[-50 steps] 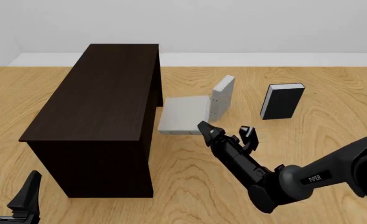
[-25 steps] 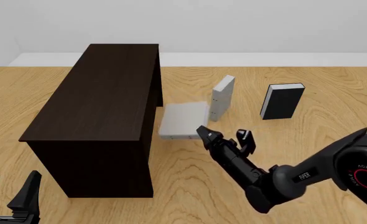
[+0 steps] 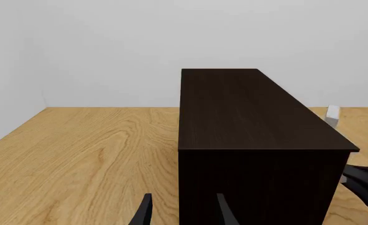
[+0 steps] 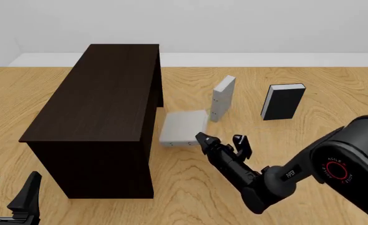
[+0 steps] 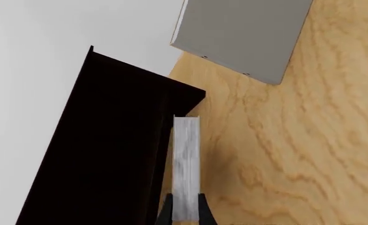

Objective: Pick up the book on the right and place it under the cabinet shelf.

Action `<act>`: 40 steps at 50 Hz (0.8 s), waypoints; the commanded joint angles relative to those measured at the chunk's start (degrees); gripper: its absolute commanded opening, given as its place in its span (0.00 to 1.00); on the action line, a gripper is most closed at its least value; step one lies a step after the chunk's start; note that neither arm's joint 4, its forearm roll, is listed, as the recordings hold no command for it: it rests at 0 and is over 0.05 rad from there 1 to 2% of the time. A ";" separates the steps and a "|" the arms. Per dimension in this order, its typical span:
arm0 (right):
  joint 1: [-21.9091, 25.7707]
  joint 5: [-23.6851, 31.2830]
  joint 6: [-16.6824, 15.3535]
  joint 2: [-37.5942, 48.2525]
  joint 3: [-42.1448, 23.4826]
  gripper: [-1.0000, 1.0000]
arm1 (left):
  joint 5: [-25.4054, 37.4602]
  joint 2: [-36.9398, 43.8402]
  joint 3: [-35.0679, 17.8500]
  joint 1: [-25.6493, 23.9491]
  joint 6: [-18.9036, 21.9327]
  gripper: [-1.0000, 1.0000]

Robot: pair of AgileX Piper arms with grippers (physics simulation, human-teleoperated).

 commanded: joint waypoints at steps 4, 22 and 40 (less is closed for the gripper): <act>-0.07 -0.72 2.88 3.02 -2.08 0.00 | 0.00 0.00 0.00 0.00 0.00 1.00; -1.31 -0.72 3.90 6.05 -2.66 0.00 | 0.00 0.00 0.00 0.00 0.00 1.00; -0.92 -0.72 -1.40 1.82 2.90 0.00 | 0.00 0.00 0.00 0.00 0.00 1.00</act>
